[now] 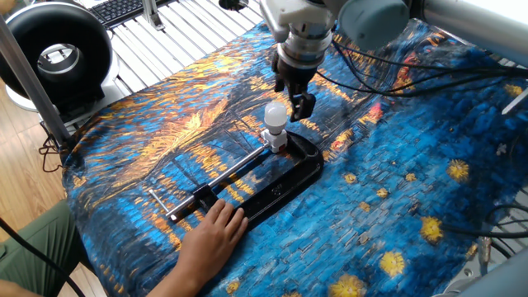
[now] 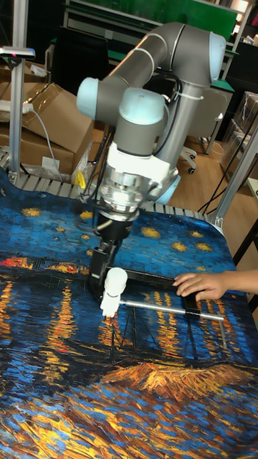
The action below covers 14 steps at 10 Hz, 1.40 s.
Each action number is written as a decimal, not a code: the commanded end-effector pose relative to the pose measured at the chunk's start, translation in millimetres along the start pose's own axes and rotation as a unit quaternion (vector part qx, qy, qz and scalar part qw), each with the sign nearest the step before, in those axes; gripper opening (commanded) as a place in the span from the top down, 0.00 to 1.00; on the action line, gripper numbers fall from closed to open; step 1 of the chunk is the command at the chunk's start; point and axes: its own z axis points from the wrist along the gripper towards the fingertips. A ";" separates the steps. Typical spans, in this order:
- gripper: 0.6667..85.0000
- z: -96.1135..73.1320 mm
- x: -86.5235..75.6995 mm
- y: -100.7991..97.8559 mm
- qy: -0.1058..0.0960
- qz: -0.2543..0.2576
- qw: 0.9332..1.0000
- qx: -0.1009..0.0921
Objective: Take out the light bulb by rotating it
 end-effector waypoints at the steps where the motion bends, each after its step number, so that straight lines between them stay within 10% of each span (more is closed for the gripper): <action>1: 0.12 -8.6 13.1 7.4 -0.005 0.114 0.993 -0.031; 6: 0.17 -11.1 -1.3 22.3 -0.013 0.338 0.939 -0.068; 14: 0.29 -13.4 -33.1 25.3 0.001 0.430 0.902 -0.051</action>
